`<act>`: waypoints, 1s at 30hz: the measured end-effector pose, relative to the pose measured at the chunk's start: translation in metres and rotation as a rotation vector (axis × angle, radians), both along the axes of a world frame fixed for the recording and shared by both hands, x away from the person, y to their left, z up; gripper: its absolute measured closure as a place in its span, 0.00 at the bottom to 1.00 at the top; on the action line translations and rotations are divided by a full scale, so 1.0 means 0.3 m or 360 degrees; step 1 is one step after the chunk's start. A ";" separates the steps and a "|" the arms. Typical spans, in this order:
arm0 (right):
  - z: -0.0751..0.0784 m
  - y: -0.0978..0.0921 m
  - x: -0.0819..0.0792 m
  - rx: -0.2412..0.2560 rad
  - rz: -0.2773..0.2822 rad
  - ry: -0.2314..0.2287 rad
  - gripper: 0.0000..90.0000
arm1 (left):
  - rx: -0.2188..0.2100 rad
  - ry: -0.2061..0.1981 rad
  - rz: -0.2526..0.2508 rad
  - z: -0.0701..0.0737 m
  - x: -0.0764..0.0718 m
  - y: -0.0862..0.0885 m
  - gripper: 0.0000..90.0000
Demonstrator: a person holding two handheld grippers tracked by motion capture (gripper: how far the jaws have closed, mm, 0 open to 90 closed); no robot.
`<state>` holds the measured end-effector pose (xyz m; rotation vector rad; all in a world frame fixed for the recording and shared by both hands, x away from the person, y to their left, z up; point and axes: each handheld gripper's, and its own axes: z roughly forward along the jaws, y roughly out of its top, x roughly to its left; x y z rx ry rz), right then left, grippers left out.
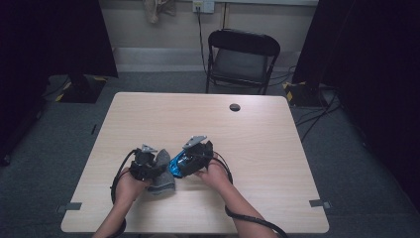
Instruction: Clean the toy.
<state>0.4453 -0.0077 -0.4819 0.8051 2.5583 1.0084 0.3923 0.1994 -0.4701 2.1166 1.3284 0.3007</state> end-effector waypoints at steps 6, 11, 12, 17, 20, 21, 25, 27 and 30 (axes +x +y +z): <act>0.000 0.000 0.000 0.0000 0.0001 0.0002 0.00 | -0.0065 0.0013 0.0035 -0.004 -0.010 -0.003 0.77; 0.000 -0.001 0.000 0.0001 0.0001 0.0000 0.00 | -0.0051 0.0019 0.0022 -0.002 -0.016 -0.008 0.77; 0.000 0.000 0.000 -0.0001 0.0001 0.0001 0.00 | -0.0049 0.0018 0.0014 -0.002 -0.018 -0.009 0.77; 0.000 0.000 0.000 0.0001 0.0000 0.0001 0.00 | -0.0031 0.0018 -0.0004 0.002 -0.029 -0.016 0.77; 0.000 0.000 -0.001 0.0000 -0.0002 0.0003 0.00 | -0.0020 0.0022 -0.0018 0.004 -0.033 -0.017 0.77; 0.000 0.000 -0.001 0.0002 -0.0003 0.0001 0.00 | -0.0021 0.0021 -0.0022 0.003 -0.034 -0.017 0.77; -0.001 -0.001 -0.002 0.0006 -0.0003 -0.0001 0.00 | -0.0036 0.0029 -0.0017 0.003 -0.042 -0.020 0.77; -0.001 -0.001 -0.002 0.0005 -0.0002 -0.0004 0.00 | -0.0046 0.0032 -0.0014 0.003 -0.047 -0.024 0.77; -0.002 0.000 -0.002 0.0010 -0.0004 -0.0004 0.00 | -0.0039 0.0031 -0.0027 0.003 -0.056 -0.031 0.77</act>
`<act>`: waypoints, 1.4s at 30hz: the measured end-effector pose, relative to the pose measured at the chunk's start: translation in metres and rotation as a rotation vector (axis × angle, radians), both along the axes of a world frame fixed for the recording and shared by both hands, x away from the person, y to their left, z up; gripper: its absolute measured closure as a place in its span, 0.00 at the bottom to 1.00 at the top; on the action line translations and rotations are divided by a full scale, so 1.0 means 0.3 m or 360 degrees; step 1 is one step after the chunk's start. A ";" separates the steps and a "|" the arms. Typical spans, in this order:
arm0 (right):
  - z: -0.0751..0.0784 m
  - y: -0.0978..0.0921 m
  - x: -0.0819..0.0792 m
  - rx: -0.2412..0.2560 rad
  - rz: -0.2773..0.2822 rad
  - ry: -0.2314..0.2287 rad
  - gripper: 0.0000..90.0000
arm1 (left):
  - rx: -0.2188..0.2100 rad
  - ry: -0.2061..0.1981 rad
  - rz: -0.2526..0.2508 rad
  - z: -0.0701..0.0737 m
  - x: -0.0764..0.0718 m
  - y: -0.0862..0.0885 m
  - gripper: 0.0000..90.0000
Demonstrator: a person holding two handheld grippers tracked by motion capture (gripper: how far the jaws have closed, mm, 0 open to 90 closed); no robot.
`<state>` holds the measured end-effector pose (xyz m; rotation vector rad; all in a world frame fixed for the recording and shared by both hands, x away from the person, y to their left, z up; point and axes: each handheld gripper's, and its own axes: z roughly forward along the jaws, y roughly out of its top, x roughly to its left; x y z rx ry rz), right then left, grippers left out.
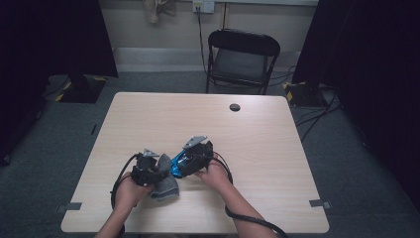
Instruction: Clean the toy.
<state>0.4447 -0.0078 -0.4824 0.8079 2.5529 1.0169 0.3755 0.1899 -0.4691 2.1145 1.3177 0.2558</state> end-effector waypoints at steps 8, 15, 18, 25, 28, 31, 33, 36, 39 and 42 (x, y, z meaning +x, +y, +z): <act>0.001 0.001 0.000 -0.0004 0.0000 0.0002 0.00 | 0.0012 0.0012 -0.0024 0.003 -0.013 -0.011 0.77; 0.001 0.002 0.001 -0.0008 0.0002 0.0006 0.00 | -0.0002 0.0025 -0.0063 0.005 -0.040 -0.041 0.77; 0.002 0.003 0.001 -0.0013 0.0000 0.0006 0.00 | 0.0000 0.0027 -0.0075 0.006 -0.043 -0.047 0.77; 0.001 0.002 0.000 -0.0013 0.0002 0.0001 0.00 | -0.0025 0.0038 -0.0105 0.005 -0.052 -0.063 0.77; 0.002 0.002 0.000 -0.0013 0.0002 0.0001 0.00 | -0.0024 0.0049 -0.0124 0.006 -0.055 -0.071 0.77; 0.002 0.003 -0.001 -0.0013 0.0001 0.0002 0.00 | -0.0055 0.0055 -0.0125 0.003 -0.056 -0.077 0.77; 0.002 0.003 -0.001 -0.0014 0.0000 0.0002 0.00 | -0.0060 0.0058 -0.0126 0.002 -0.058 -0.082 0.77; 0.003 0.004 0.000 -0.0019 0.0000 0.0003 0.00 | -0.0073 0.0070 -0.0136 0.002 -0.059 -0.089 0.77; 0.002 0.003 -0.001 -0.0014 -0.0001 0.0001 0.00 | -0.0076 0.0070 -0.0146 0.002 -0.062 -0.100 0.77; 0.001 0.003 -0.001 -0.0012 0.0000 0.0000 0.00 | -0.0082 0.0077 -0.0148 0.002 -0.062 -0.105 0.77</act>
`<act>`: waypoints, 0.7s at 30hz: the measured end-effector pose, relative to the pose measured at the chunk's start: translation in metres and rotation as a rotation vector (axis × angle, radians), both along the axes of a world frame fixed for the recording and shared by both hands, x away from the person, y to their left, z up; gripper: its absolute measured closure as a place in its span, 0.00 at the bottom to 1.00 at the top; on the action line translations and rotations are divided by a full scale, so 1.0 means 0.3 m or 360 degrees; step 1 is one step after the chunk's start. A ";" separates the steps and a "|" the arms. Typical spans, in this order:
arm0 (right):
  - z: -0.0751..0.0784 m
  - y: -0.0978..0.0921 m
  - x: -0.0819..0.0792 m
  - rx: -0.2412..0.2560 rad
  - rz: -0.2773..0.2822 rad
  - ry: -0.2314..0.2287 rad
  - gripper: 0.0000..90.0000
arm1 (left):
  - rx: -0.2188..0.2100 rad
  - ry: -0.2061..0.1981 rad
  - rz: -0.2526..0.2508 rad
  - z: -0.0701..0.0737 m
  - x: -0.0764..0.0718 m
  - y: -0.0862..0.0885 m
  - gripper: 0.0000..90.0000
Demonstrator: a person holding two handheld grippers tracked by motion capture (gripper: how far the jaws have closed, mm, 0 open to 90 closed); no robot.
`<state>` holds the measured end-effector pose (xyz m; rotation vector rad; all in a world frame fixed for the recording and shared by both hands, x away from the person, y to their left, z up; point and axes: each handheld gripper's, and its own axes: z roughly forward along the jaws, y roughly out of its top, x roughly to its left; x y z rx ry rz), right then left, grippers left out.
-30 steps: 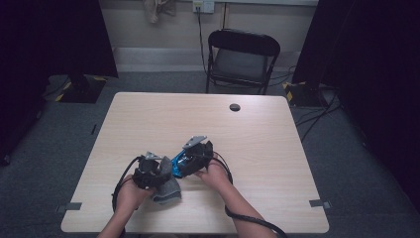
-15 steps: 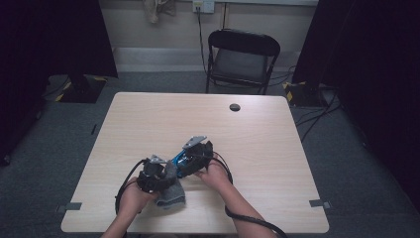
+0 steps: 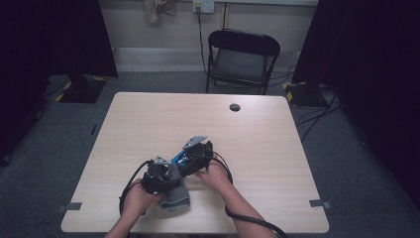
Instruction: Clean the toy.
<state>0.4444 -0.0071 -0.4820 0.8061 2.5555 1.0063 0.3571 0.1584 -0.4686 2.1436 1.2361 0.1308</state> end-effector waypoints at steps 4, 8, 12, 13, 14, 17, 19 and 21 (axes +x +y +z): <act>-0.001 0.000 0.000 0.0004 0.0000 -0.0002 0.00 | -0.0033 0.0028 -0.0011 -0.001 -0.005 -0.009 0.77; 0.000 0.000 0.000 0.0004 0.0000 0.0000 0.00 | -0.0043 0.0032 -0.0044 -0.001 -0.012 -0.022 0.77; -0.001 -0.001 -0.001 0.0007 0.0000 -0.0003 0.00 | -0.0084 0.0062 -0.0087 -0.001 -0.017 -0.031 0.77; 0.000 0.000 -0.001 0.0003 0.0001 0.0000 0.00 | -0.0100 0.0067 -0.0110 0.000 -0.020 -0.035 0.77; 0.000 0.000 0.000 0.0001 0.0001 0.0001 0.00 | -0.0094 0.0061 -0.0127 0.002 -0.022 -0.039 0.77; -0.001 0.000 -0.001 0.0007 0.0000 -0.0002 0.00 | -0.0078 0.0035 -0.0176 0.016 -0.029 -0.039 0.77; -0.002 -0.002 -0.002 0.0013 0.0001 -0.0005 0.00 | -0.0079 0.0034 -0.0200 0.032 -0.031 -0.017 0.77; -0.003 -0.003 -0.002 0.0019 0.0002 -0.0007 0.00 | -0.0045 0.0009 -0.0213 0.049 -0.033 0.018 0.76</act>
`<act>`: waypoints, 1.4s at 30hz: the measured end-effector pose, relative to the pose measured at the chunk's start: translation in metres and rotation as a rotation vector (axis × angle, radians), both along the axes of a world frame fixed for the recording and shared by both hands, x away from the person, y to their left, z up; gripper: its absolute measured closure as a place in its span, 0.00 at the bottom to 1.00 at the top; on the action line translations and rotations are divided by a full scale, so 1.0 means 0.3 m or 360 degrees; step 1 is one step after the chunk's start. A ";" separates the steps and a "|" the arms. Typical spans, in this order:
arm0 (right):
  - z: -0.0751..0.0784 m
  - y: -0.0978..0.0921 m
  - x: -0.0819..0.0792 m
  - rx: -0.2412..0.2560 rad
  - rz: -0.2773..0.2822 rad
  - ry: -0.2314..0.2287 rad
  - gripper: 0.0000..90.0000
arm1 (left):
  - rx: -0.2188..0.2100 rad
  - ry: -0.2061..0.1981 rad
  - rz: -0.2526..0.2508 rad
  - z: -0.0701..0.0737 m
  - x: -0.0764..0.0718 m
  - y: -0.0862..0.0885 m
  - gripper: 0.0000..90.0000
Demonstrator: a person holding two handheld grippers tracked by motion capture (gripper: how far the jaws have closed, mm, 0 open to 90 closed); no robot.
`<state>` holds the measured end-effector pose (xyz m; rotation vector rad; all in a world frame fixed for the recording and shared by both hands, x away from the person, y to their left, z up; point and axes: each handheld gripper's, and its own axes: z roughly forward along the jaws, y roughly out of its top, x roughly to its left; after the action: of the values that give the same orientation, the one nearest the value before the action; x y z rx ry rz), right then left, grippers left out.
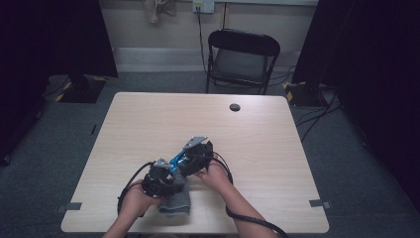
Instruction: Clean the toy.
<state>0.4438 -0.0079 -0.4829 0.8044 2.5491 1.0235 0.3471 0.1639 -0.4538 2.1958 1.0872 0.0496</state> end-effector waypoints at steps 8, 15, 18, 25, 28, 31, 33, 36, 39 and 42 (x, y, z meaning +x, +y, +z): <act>0.000 0.001 0.000 0.0002 0.0001 -0.0004 0.00 | 0.0067 -0.0115 0.0168 0.024 0.033 0.184 0.74; 0.000 0.000 0.000 -0.0002 0.0002 -0.0001 0.00 | 0.0126 -0.0266 0.0442 0.014 0.063 0.259 0.40; -0.001 -0.001 0.000 0.0003 0.0003 -0.0008 0.00 | 0.0109 -0.0292 0.0607 0.039 0.044 0.266 0.40; -0.001 -0.002 0.000 0.0004 0.0004 -0.0010 0.00 | 0.0101 -0.0233 0.0735 0.000 -0.044 0.239 0.36; -0.001 -0.001 -0.002 0.0005 0.0001 -0.0006 0.00 | 0.0150 -0.0190 0.0757 -0.048 -0.052 0.231 0.34; -0.001 0.001 -0.003 0.0001 0.0001 -0.0007 0.00 | 0.0150 -0.0154 0.0758 -0.074 -0.042 0.244 0.33; -0.001 0.001 -0.003 0.0002 0.0001 -0.0007 0.00 | 0.0097 -0.0115 0.0738 -0.086 -0.029 0.266 0.36; -0.002 -0.001 -0.004 0.0007 0.0001 -0.0009 0.00 | 0.0096 -0.0101 0.0717 -0.082 -0.009 0.281 0.39; -0.002 -0.001 -0.004 0.0007 0.0001 -0.0009 0.00 | 0.0071 -0.0078 0.0714 -0.076 0.019 0.299 0.46; -0.001 0.000 -0.002 0.0006 0.0007 -0.0007 0.00 | 0.0051 -0.0117 0.0821 -0.048 0.050 0.323 0.45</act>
<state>0.4432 -0.0080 -0.4832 0.7971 2.5475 1.0304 0.3620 0.2607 -0.4683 1.8696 1.5884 0.3725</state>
